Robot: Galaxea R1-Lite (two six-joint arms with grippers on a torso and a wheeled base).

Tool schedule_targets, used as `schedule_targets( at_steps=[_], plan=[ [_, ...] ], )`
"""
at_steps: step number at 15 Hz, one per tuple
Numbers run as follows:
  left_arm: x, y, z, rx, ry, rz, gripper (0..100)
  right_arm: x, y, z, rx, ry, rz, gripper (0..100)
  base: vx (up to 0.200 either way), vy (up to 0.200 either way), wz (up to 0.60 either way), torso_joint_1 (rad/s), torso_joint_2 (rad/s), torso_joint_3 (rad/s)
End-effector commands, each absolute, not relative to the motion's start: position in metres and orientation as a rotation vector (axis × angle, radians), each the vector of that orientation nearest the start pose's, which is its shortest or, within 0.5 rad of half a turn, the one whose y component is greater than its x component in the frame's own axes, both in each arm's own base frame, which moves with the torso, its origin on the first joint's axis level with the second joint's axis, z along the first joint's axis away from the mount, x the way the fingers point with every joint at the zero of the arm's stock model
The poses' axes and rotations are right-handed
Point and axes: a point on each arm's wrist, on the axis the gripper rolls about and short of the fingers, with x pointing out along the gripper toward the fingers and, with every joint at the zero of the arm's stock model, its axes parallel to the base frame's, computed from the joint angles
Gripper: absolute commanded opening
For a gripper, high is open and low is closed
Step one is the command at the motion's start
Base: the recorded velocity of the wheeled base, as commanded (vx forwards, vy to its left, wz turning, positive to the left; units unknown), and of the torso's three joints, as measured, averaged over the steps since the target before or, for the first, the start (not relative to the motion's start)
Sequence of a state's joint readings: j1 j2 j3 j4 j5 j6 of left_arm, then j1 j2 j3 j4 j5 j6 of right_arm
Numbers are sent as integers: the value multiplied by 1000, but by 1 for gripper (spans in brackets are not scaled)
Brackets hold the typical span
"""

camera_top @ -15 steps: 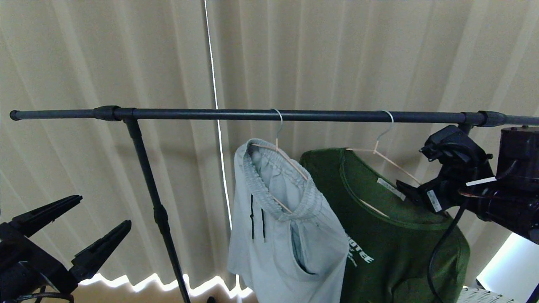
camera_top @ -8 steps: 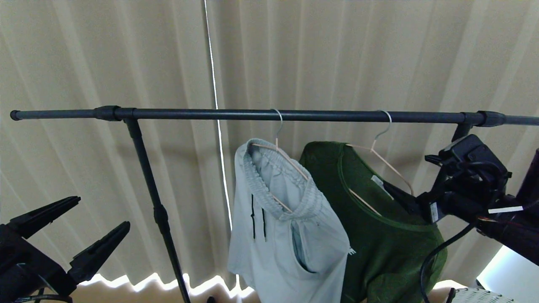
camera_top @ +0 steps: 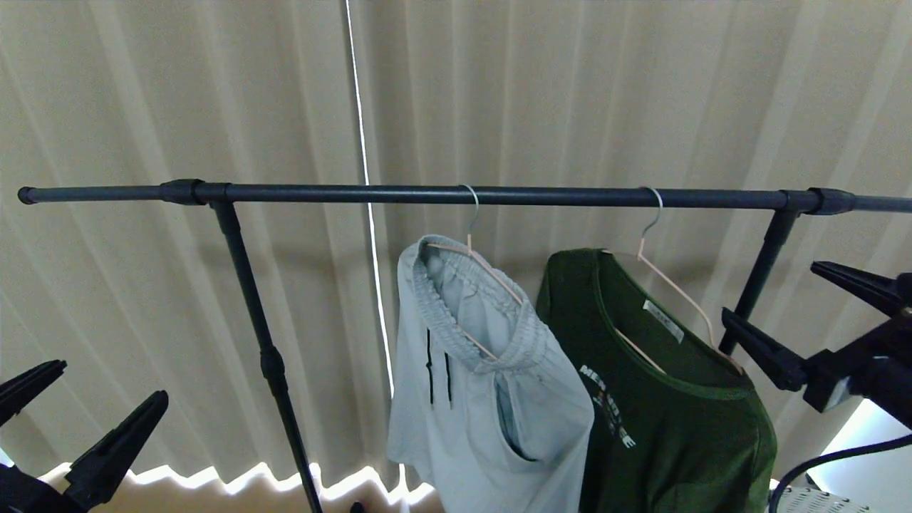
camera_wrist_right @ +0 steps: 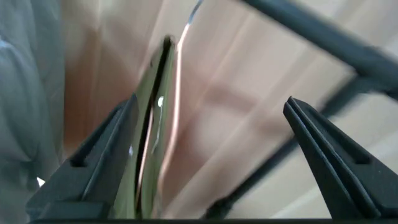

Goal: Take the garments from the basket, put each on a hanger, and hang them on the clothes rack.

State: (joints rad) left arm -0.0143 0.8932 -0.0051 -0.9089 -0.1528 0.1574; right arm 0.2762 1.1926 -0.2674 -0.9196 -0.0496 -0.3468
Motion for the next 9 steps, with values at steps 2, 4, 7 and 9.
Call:
schedule_targets(
  at_steps=[2,4,7,9],
  plan=[
    [56,-3,143,134,-50,-123,100,104,28,180,-333,-119,201,100,0,0,0,0,0,0],
    [34,-3,130,95,-15,-124,100,78,18,168,-336,-103,163,100,0,0,0,0,0,0],
    [-8,-2,109,76,44,-121,100,22,1,142,-333,-5,59,100,0,0,0,0,0,0],
    [-21,-2,106,58,65,-120,100,2,-1,126,-292,62,32,100,0,0,0,0,0,0]
  ],
)
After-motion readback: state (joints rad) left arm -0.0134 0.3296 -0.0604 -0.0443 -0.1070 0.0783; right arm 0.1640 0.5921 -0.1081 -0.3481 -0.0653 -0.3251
